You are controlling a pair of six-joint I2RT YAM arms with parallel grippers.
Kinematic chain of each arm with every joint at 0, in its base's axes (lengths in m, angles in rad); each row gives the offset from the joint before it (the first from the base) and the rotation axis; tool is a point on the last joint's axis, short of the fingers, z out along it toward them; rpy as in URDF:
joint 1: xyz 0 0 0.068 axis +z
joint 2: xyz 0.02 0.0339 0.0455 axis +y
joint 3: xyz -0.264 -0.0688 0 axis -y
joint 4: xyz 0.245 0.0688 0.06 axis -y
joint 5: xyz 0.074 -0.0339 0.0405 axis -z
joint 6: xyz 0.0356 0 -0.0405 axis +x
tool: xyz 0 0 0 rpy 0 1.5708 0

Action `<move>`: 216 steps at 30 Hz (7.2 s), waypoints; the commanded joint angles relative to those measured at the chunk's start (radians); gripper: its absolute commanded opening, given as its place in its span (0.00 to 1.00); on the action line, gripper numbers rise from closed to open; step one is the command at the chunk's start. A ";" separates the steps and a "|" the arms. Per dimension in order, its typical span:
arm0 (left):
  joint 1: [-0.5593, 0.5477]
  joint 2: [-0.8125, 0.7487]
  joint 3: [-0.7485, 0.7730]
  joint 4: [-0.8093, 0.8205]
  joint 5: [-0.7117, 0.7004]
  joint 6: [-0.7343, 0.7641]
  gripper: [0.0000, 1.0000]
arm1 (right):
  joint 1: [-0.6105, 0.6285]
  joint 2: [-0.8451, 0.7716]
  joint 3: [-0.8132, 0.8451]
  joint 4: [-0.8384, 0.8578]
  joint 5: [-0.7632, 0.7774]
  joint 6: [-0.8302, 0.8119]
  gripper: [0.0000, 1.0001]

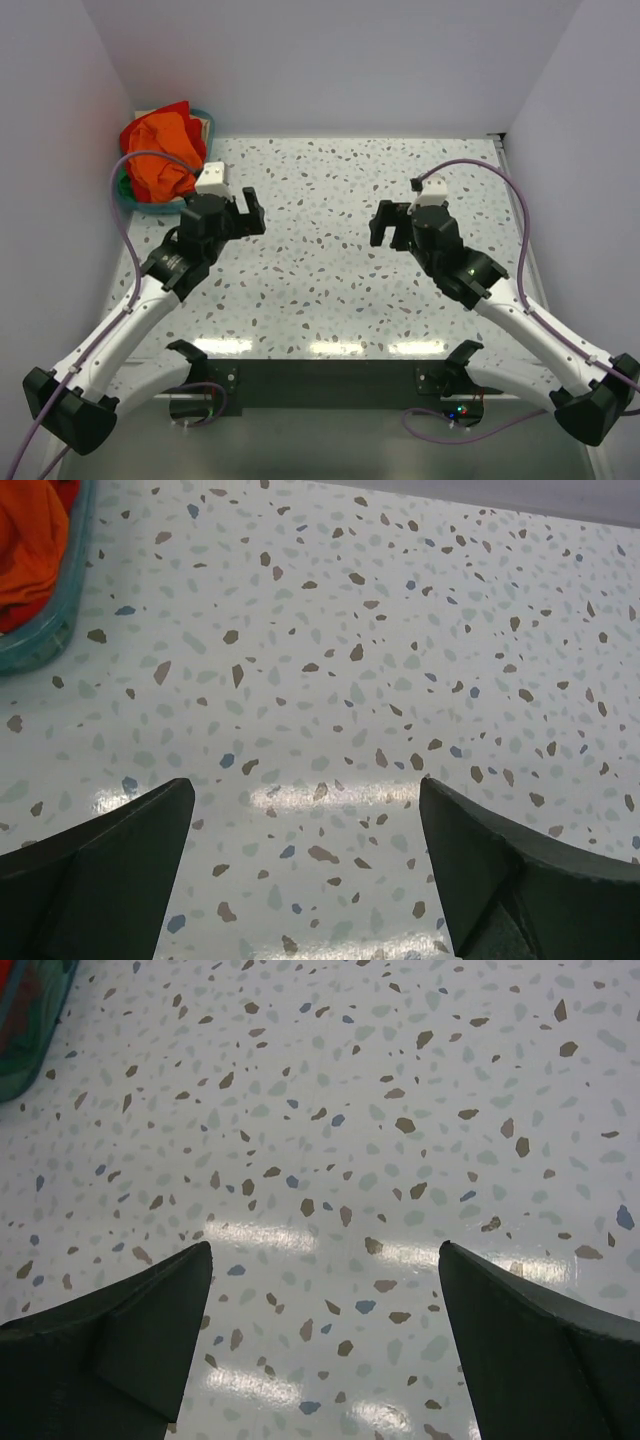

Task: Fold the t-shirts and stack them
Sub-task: Grab the tshirt from the pile, then move the tshirt to the center of the board, then flatten the tshirt out

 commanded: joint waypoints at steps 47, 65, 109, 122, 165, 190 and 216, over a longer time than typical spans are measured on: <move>0.570 1.082 0.897 0.125 -0.097 0.104 0.21 | 0.001 0.068 -0.016 0.045 -0.290 -0.062 0.99; 0.567 0.695 0.880 0.116 0.011 0.189 0.00 | 0.001 0.082 0.026 0.068 -0.319 -0.040 0.99; 0.162 0.497 0.161 0.209 0.205 -0.278 0.64 | 0.012 0.292 -0.133 0.114 -0.244 0.165 0.88; 0.171 0.673 0.052 0.238 0.185 -0.267 0.63 | 0.057 0.608 -0.043 0.255 -0.151 0.189 0.84; 0.389 0.832 0.481 -0.024 0.070 -0.095 0.00 | -0.171 0.249 -0.023 -0.188 -0.051 -0.006 0.00; 0.429 1.032 1.483 0.031 0.300 -0.127 0.00 | -0.419 0.772 1.367 -0.219 -0.066 -0.201 0.00; 0.484 -0.108 -0.459 0.182 0.223 -0.442 0.44 | -0.416 -0.406 -0.401 -0.242 -0.583 0.202 0.14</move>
